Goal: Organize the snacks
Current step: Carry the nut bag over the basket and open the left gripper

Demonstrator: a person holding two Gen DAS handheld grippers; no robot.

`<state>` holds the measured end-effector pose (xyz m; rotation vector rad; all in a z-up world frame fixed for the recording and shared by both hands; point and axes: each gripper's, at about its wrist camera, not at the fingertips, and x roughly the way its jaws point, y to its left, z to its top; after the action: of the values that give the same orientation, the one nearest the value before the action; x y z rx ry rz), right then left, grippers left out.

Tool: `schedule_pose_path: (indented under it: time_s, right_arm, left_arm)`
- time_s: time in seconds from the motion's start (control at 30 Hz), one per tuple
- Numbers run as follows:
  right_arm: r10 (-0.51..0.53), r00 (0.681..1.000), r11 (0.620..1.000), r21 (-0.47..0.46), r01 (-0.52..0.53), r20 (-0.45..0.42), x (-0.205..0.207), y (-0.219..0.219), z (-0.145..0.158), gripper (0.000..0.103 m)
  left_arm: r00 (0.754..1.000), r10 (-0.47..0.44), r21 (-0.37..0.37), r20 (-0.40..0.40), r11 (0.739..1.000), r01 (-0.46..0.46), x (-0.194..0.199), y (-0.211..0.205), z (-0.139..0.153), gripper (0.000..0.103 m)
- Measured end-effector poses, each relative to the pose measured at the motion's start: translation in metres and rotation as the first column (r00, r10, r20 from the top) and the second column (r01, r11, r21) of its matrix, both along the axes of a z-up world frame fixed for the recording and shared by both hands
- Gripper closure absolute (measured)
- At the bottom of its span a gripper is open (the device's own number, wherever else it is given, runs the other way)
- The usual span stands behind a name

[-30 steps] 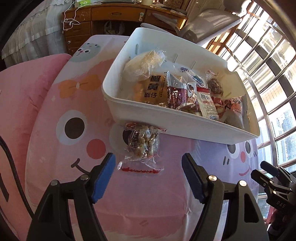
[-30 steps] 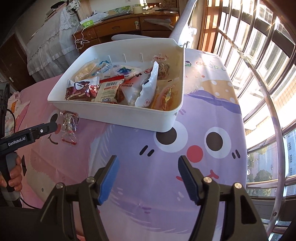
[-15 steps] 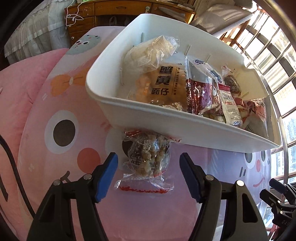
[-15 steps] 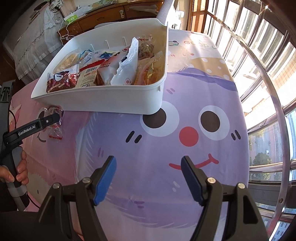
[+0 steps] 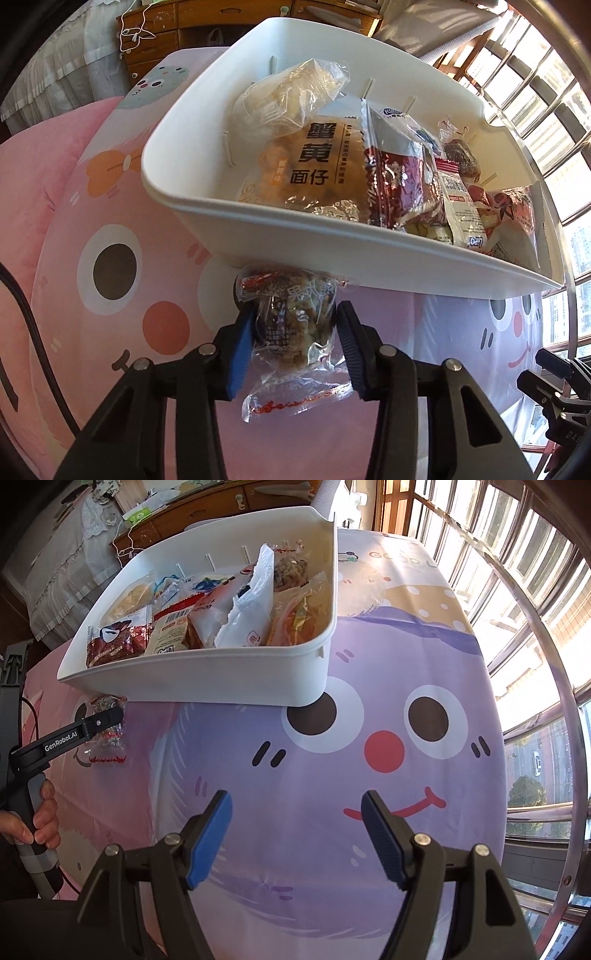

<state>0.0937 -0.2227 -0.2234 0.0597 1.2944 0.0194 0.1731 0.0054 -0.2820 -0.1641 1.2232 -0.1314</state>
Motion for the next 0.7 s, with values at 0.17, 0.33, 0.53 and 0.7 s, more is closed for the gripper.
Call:
schedule_pose_path:
  time_s: [0.17, 0.33, 0.53, 0.7]
  right_arm:
    - [0.002, 1.000, 1.000, 0.003, -0.002, 0.004, 0.000, 0.001, 0.001, 0.030]
    - [0.004, 1.000, 1.000, 0.014, -0.004, 0.003, -0.001, 0.002, 0.001, 0.030]
    - [0.008, 1.000, 0.999, 0.037, -0.009, 0.009, -0.001, 0.005, 0.002, 0.030]
    - [0.010, 1.000, 0.998, 0.068, -0.011, 0.018, 0.001, 0.008, 0.003, 0.030]
  left_arm:
    - [1.000, -0.008, 0.000, -0.004, 1.000, 0.008, 0.000, -0.002, 0.000, 0.062]
    - [1.000, -0.018, -0.009, 0.002, 1.000, 0.018, -0.008, 0.000, 0.006, 0.065]
    - [0.999, -0.032, -0.010, 0.011, 0.999, 0.032, -0.024, -0.001, 0.016, 0.065]
    - [0.999, -0.041, -0.002, 0.022, 0.999, 0.041, -0.039, -0.001, 0.034, 0.065]
